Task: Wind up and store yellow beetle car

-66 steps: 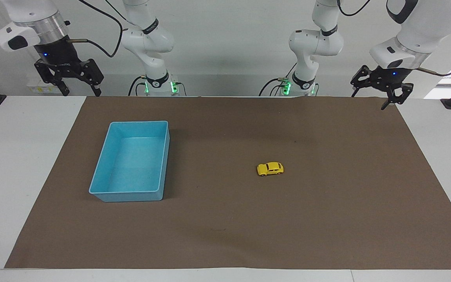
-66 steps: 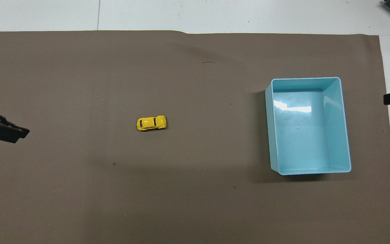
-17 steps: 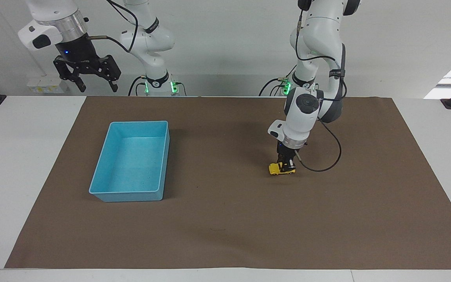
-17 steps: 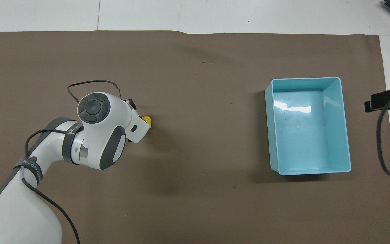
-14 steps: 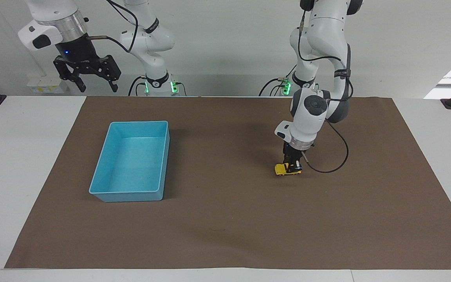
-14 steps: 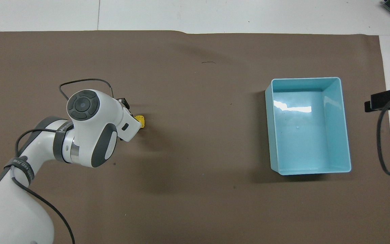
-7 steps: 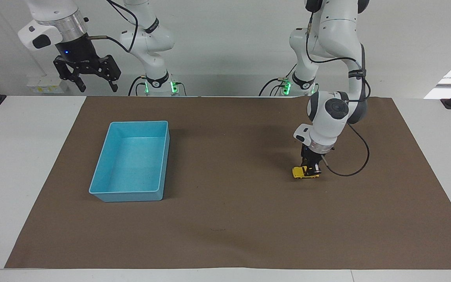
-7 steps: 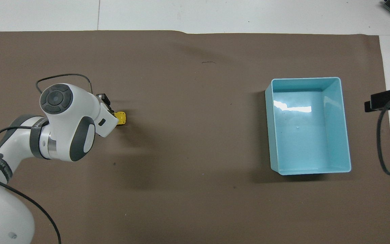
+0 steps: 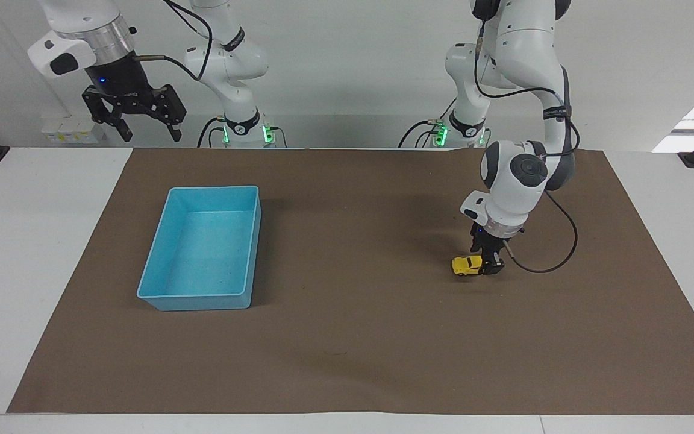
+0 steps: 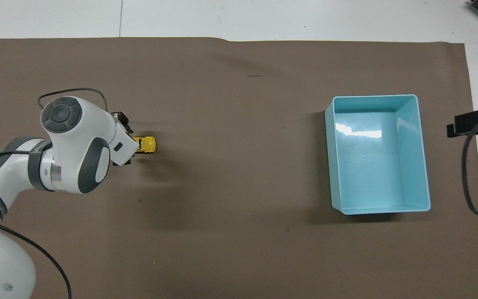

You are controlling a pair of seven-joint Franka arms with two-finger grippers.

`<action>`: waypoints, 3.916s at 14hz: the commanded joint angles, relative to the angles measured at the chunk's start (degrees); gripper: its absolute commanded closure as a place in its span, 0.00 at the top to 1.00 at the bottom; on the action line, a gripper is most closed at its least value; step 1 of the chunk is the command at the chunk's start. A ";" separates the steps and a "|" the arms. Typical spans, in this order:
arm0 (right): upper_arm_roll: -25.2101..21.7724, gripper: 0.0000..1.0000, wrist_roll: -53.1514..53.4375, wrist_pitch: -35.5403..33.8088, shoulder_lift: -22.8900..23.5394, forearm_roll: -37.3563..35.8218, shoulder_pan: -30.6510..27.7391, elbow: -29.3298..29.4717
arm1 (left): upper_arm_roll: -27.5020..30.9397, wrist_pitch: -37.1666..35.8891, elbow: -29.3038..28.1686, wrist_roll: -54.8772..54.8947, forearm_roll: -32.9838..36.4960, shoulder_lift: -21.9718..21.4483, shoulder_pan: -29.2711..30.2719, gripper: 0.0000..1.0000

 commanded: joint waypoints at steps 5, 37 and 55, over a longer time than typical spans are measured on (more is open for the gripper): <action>-0.09 1.00 0.62 -0.09 -1.10 0.69 -0.12 -1.19 | 1.95 -4.17 2.13 -23.03 1.19 -7.14 2.18 1.00; 7.11 1.00 -48.57 4.04 -5.49 0.16 2.51 -11.29 | 1.12 -39.86 25.25 -73.27 -0.04 -14.97 10.67 1.00; 7.46 1.00 -65.46 26.27 2.06 -3.44 10.25 -26.66 | -15.79 -45.98 25.87 -74.76 5.23 -14.62 26.61 1.00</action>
